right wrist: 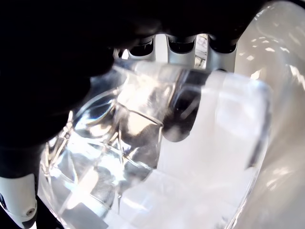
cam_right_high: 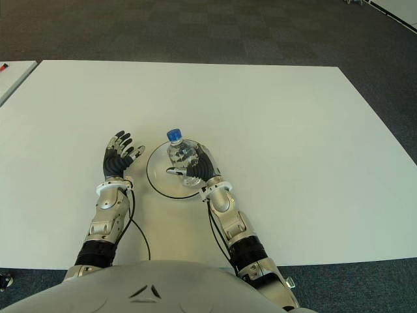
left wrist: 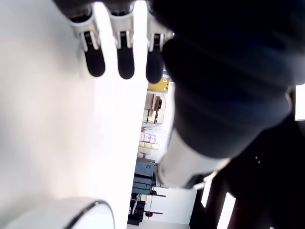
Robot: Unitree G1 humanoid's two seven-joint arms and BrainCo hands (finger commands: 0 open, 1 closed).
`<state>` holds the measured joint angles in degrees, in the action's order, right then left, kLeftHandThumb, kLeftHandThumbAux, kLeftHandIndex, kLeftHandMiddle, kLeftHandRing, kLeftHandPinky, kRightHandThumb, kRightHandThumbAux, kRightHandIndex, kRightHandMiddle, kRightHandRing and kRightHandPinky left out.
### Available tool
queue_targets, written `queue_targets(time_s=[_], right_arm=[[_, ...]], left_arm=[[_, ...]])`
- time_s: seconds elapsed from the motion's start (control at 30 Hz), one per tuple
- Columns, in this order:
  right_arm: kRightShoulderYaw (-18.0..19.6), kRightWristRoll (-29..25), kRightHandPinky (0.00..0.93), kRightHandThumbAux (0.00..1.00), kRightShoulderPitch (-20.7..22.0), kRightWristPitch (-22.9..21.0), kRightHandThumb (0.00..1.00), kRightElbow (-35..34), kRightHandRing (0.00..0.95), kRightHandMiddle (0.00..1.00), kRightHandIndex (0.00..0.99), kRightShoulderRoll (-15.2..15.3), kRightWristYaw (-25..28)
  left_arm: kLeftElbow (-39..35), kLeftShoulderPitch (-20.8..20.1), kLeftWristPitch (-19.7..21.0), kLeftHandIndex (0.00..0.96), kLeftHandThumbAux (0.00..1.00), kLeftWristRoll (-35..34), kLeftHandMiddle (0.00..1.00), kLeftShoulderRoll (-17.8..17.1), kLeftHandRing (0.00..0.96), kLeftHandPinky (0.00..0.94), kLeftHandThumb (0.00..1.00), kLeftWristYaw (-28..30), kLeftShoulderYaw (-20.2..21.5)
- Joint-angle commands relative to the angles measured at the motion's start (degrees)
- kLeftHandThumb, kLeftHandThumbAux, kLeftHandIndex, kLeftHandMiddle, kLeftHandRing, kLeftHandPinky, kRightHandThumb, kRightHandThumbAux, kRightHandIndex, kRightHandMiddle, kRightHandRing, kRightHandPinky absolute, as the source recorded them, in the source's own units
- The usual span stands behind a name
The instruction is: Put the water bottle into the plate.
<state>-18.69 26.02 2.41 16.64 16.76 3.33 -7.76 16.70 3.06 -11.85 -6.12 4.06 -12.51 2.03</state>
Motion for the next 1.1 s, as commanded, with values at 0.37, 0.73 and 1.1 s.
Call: queue_targets(time_s=[0.37,0.73,1.1], right_arm=[[-0.89,2.91,0.846,0.675,0.12,-3.1,0.859,-1.15,0.868,0.539,0.405,0.84,-0.48],[-0.75,2.38,0.847,0.675,0.27,-3.66,0.859,-0.93,0.868,0.539,0.405,0.53,-0.24],[-0.64,2.51,0.863,0.676,0.49,-1.87,0.857,0.18,0.87,0.541,0.403,0.37,-2.3]], left_arm=[[-0.01,0.81,0.55,0.169,0.998,0.55,0.186,3.81,0.163,0.183,0.106,-1.25,-1.12],[0.29,0.69,0.36,0.166,0.998,0.02,0.187,4.01,0.163,0.182,0.104,-1.04,-1.08],[0.66,0.58,0.04,0.164,0.998,0.04,0.185,3.95,0.162,0.183,0.096,-1.0,-1.03]])
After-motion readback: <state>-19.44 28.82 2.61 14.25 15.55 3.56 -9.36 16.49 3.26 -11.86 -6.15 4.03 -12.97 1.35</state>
